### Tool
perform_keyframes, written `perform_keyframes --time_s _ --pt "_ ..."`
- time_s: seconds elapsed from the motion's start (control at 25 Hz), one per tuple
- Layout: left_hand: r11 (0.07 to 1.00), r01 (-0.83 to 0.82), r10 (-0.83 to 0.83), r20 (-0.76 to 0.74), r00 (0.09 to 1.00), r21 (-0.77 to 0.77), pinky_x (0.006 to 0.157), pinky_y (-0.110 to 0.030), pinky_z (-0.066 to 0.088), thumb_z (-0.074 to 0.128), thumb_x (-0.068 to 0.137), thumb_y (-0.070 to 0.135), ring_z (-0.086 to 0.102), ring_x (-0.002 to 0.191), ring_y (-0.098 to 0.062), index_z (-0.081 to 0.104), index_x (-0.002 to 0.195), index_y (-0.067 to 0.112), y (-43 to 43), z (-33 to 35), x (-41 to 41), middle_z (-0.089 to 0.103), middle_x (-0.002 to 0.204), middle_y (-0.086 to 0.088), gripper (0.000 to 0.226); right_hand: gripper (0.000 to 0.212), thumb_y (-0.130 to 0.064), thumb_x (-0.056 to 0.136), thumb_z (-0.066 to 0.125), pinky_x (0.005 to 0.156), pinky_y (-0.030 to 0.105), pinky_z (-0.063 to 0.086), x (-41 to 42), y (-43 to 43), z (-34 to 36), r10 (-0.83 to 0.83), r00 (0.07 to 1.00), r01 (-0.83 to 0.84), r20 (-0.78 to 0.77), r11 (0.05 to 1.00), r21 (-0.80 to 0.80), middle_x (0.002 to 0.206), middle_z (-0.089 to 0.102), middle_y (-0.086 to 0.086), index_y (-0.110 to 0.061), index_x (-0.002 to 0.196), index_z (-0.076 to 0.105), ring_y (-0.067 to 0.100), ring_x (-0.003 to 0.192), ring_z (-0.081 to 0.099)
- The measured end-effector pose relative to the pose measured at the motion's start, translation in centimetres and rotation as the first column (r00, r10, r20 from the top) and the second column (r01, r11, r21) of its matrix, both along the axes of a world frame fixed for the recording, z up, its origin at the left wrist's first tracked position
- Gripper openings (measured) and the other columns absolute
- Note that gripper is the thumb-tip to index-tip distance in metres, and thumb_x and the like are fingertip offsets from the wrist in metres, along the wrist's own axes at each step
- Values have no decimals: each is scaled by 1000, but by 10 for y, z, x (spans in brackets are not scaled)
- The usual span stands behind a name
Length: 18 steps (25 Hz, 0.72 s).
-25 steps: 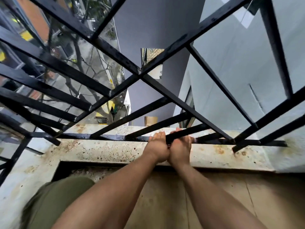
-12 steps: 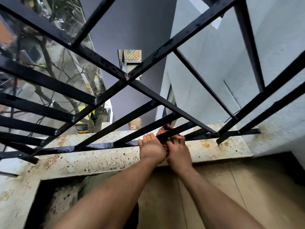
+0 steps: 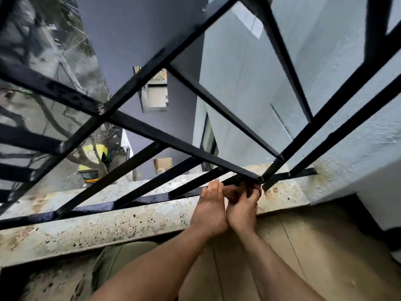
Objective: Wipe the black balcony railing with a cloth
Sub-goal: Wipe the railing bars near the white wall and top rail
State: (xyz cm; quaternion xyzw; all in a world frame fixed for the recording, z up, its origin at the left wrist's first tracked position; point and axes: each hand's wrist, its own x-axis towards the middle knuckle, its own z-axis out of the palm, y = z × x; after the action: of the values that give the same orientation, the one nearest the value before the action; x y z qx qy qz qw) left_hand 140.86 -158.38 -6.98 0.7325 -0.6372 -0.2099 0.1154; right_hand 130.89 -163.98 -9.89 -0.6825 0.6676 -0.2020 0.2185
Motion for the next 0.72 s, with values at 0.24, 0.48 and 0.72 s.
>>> perform_keyframes --time_s 0.24,0.48,0.72 --pt "991 34 -20 -103 994 131 127 -34 2 54 85 28 2 156 -21 9 160 7 -3 16 9 5 168 -10 90 38 -22 89 68 92 41 51 1 -16 36 -66 986 98 -151 971 219 124 49 14 -17 126 58 40 108 61" --pt "833 -44 -7 -90 996 -552 70 -36 51 53 77 15 62 86 -27 66 102 13 7 80 -2 65 97 -5 28 45 -5 73 63 76 27 44 -40 -3 69 -99 940 140 327 984 -105 107 56 7 -20 115 67 28 94 62" --pt "938 274 -86 624 776 -211 107 -50 36 48 88 25 55 102 -33 58 115 4 -24 125 6 59 108 -16 36 71 -6 80 68 75 46 52 -66 -36 71 118 891 -295 -439 885 -360 125 50 18 -30 146 53 40 98 55"
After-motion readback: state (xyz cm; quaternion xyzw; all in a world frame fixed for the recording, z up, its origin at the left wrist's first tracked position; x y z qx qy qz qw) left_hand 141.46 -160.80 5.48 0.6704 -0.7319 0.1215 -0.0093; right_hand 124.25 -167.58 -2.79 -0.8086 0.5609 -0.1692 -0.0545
